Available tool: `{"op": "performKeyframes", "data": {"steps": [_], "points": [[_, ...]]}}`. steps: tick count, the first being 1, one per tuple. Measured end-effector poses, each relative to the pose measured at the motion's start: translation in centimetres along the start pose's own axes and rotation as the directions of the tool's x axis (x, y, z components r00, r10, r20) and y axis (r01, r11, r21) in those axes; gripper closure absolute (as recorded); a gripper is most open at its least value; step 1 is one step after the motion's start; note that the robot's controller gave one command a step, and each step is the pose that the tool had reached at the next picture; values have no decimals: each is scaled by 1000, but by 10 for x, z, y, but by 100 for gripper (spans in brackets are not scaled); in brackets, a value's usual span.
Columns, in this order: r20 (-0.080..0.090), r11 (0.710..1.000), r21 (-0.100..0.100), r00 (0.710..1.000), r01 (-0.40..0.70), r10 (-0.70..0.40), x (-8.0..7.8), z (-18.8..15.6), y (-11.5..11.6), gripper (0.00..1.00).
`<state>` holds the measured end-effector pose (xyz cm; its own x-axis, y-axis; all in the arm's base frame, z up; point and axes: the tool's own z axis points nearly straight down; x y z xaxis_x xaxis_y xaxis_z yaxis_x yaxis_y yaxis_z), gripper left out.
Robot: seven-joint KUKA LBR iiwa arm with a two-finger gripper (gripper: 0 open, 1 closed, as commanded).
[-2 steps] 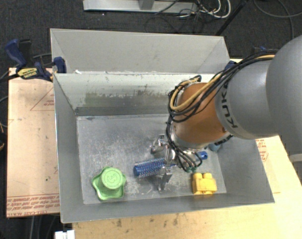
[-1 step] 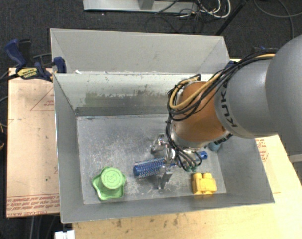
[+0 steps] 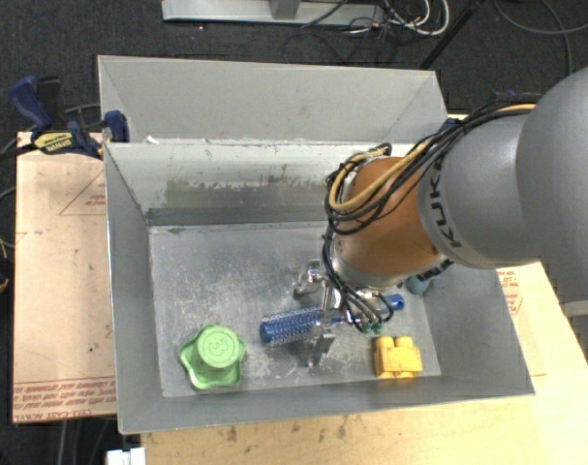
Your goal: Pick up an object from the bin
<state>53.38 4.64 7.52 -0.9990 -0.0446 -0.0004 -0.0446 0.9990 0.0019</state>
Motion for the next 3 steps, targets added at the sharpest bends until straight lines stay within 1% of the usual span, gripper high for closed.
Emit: {"op": "performKeyframes", "data": {"steps": [2, 3], "points": [[-1, 1000, 0, 1000, -3, 3, 0, -1, 1, 0], [8, 1000, 0, 1000, -4, 4, -3, -5, 1, 100]]}}
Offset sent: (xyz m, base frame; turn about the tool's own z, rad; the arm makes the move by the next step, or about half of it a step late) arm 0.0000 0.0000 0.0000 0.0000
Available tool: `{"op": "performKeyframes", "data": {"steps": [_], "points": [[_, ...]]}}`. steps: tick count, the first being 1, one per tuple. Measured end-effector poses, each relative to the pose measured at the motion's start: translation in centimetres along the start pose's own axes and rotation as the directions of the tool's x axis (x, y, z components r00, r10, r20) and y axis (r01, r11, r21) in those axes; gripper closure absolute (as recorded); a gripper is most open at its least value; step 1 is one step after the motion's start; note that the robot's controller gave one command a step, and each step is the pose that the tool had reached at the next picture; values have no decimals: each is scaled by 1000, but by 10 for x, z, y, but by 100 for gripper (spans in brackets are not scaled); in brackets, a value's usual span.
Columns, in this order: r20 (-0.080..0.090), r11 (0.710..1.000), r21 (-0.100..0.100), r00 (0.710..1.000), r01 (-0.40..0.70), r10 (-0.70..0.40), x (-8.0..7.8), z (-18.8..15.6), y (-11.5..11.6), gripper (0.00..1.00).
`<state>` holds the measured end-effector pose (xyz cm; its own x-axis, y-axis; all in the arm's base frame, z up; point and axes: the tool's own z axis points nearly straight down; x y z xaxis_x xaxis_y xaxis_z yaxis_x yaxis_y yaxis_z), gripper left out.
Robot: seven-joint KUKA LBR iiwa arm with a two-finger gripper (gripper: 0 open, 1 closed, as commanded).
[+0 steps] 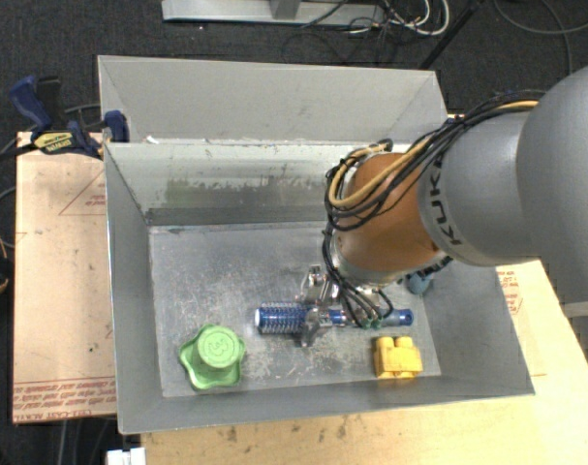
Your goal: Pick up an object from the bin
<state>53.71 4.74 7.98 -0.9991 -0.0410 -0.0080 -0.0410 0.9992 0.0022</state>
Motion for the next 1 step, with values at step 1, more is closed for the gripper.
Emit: {"op": "performKeyframes", "data": {"steps": [1], "points": [[1, 1000, 1, 1000, -1, 1, -3, -76, 0, 100]]}}
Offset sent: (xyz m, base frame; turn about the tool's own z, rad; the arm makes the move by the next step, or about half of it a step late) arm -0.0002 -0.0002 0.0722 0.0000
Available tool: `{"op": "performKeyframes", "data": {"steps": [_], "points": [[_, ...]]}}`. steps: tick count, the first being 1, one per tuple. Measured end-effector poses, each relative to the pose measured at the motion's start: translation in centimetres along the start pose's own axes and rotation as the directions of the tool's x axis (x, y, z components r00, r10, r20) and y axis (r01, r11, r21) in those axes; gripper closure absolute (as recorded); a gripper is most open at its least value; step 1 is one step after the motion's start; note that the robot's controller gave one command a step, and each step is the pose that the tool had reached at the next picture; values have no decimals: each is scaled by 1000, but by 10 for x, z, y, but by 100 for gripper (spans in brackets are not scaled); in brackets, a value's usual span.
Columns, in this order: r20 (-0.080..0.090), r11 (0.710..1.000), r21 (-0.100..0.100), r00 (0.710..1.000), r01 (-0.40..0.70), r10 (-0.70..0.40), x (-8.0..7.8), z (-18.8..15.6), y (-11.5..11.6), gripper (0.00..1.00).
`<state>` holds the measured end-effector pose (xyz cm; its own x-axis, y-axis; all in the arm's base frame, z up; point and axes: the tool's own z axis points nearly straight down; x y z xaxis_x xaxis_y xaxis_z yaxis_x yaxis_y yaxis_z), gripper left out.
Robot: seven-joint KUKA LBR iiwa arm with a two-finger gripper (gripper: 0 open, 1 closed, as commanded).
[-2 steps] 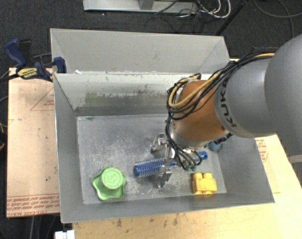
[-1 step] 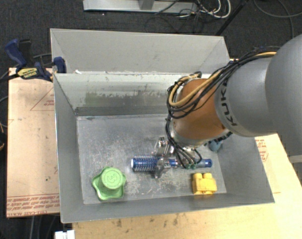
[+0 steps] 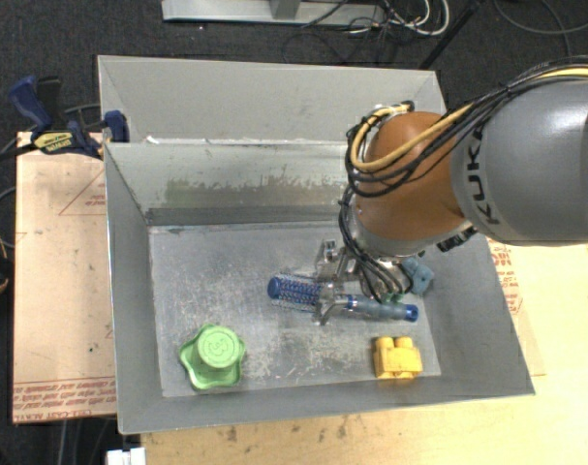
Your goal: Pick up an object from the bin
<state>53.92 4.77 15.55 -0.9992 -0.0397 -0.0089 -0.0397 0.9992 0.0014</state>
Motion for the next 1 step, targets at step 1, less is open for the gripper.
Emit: {"op": "performKeyframes", "data": {"steps": [1], "points": [[-6, 1000, 0, 1000, -1, 1, -1, -11, 0, 100]]}}
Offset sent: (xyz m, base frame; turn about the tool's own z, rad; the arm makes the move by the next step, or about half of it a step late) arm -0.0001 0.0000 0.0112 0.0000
